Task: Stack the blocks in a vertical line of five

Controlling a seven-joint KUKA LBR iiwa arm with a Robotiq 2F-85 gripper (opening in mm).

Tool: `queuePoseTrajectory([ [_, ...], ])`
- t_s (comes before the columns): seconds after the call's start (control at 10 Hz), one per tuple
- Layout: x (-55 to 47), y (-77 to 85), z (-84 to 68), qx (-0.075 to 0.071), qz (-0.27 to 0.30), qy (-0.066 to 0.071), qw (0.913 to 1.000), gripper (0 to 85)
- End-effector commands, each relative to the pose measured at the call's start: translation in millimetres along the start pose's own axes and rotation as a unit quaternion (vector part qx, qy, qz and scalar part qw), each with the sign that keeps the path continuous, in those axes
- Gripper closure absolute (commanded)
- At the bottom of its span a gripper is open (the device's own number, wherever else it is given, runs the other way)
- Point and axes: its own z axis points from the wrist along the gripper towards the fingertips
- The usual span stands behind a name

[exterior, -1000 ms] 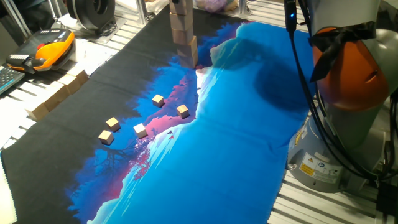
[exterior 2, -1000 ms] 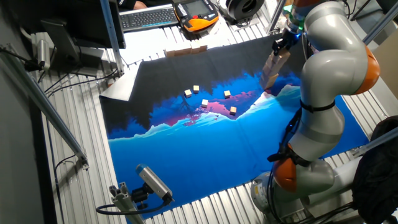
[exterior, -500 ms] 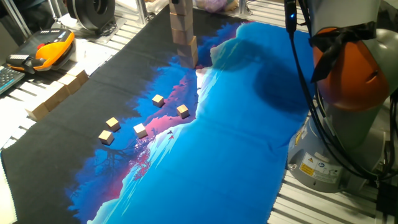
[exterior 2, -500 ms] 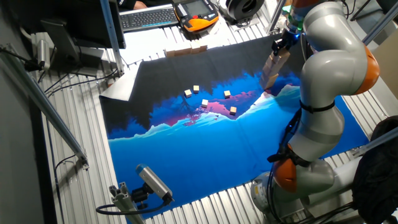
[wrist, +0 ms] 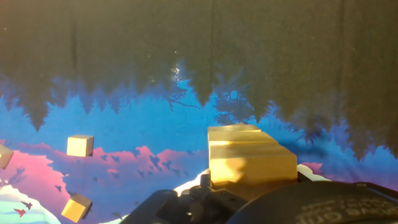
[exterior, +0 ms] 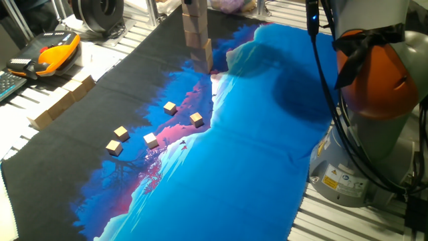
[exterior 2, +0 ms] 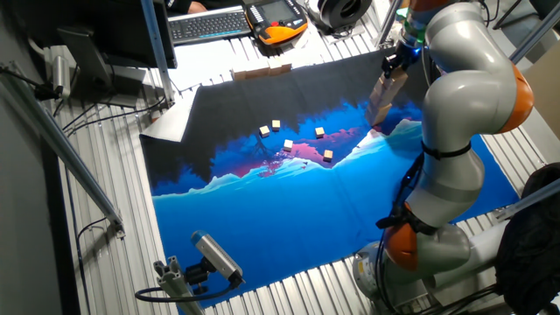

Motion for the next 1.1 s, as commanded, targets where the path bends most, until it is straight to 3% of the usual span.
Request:
queuePoseTrajectory([
  [0.0, 0.0, 0.1, -0.1, 0.0, 0.002, 0.0, 1.0, 51.0],
  [0.1, -0.1, 0.5, -0.1, 0.0, 0.005, 0.001, 1.0, 34.0],
  [0.3, -0.4, 1.4, -0.7, 0.003, 0.011, 0.0, 0.9999, 34.0],
  [0.4, -0.6, 1.2, -0.7, 0.003, 0.011, 0.0, 0.9999, 17.0],
  [0.8, -1.4, 0.4, -2.7, 0.003, 0.014, 0.002, 0.9999, 17.0],
  [1.0, -2.9, 0.7, -13.1, 0.008, 0.015, 0.009, 0.9998, 17.0],
])
